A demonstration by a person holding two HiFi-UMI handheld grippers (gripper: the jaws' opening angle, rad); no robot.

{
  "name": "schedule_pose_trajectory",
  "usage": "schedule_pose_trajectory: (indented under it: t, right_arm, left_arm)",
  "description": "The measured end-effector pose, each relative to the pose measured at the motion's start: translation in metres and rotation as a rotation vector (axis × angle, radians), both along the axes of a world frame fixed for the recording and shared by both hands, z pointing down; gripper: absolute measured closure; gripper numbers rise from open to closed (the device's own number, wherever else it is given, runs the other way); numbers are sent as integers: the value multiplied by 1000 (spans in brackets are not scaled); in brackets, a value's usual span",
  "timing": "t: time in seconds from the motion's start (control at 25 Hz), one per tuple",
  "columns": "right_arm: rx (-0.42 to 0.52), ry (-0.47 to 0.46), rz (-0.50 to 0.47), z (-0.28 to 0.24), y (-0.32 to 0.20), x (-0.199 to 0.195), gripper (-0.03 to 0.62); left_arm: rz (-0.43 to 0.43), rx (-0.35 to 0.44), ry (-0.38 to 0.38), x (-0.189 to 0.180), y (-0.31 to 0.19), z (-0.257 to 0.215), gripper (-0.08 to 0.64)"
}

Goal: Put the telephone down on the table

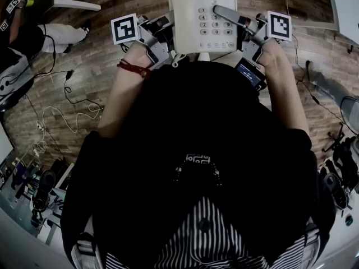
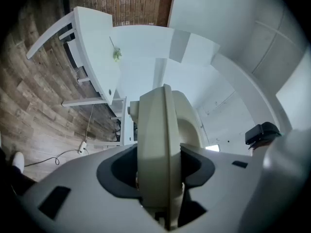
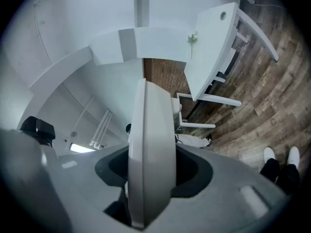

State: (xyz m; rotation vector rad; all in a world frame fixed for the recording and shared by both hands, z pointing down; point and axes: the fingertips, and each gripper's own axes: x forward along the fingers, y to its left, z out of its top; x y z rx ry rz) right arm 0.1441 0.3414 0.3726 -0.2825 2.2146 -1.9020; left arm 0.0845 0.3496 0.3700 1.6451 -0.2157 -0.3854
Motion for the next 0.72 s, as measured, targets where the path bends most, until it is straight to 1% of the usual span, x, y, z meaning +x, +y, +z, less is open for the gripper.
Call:
schedule_pose_trajectory:
  t: [0.2,0.44,0.72]
  right_arm:
    - [-1,-6,-8,-3,1,-2,393]
    - [18,-2,-19,-9,1,-4,391]
    - [10,-8,-13,-10,1,-5,390]
  left_arm:
    - [-7,4,2,0,1,-3,359]
    - [-17,17,6,-3,2,-7,359]
    - [-28,3,6,-4,4,-8,357]
